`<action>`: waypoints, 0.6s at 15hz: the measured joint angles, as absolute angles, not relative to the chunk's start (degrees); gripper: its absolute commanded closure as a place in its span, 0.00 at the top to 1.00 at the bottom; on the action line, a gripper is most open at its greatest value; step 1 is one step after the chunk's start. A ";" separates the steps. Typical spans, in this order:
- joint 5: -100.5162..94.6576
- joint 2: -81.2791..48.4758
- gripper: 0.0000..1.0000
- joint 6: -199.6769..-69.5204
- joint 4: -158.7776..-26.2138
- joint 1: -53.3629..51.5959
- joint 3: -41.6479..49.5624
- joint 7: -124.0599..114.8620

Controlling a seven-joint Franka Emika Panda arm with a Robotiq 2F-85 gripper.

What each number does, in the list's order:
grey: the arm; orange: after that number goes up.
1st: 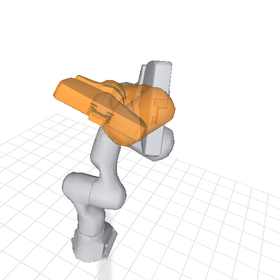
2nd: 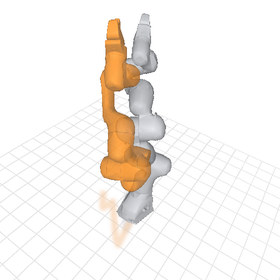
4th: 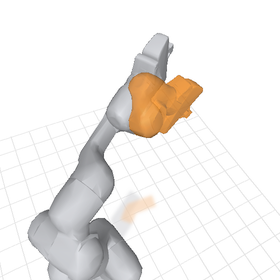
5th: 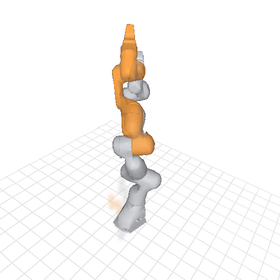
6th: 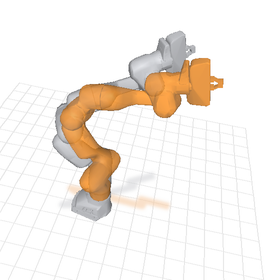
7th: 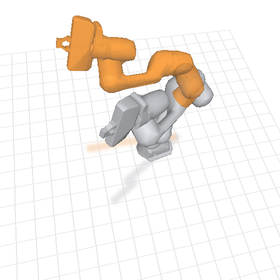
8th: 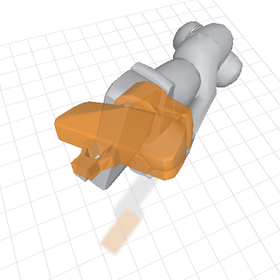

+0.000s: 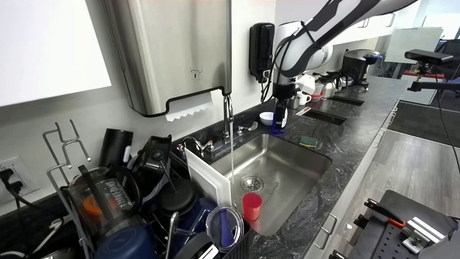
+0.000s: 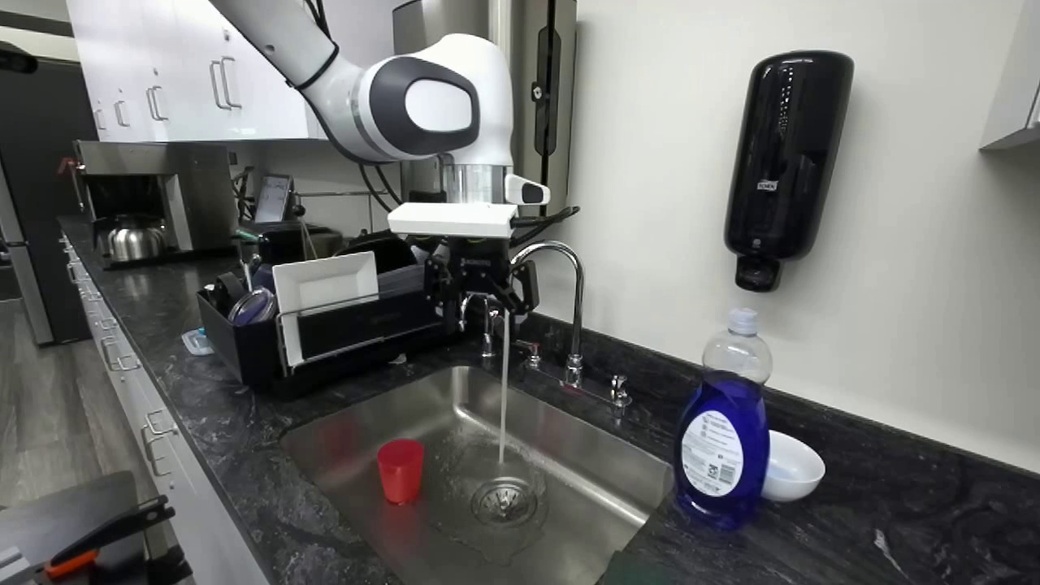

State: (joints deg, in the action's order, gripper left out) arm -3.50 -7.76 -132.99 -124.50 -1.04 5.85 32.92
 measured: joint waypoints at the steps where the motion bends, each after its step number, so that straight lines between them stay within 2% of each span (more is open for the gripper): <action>1: -2.20 -8.65 1.00 -132.67 -123.39 -0.52 5.29 35.45; 9: -2.08 -8.97 1.00 -132.66 -122.99 0.00 4.69 35.40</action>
State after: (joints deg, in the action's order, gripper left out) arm -2.08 -8.97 -132.66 -122.99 0.00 4.69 35.40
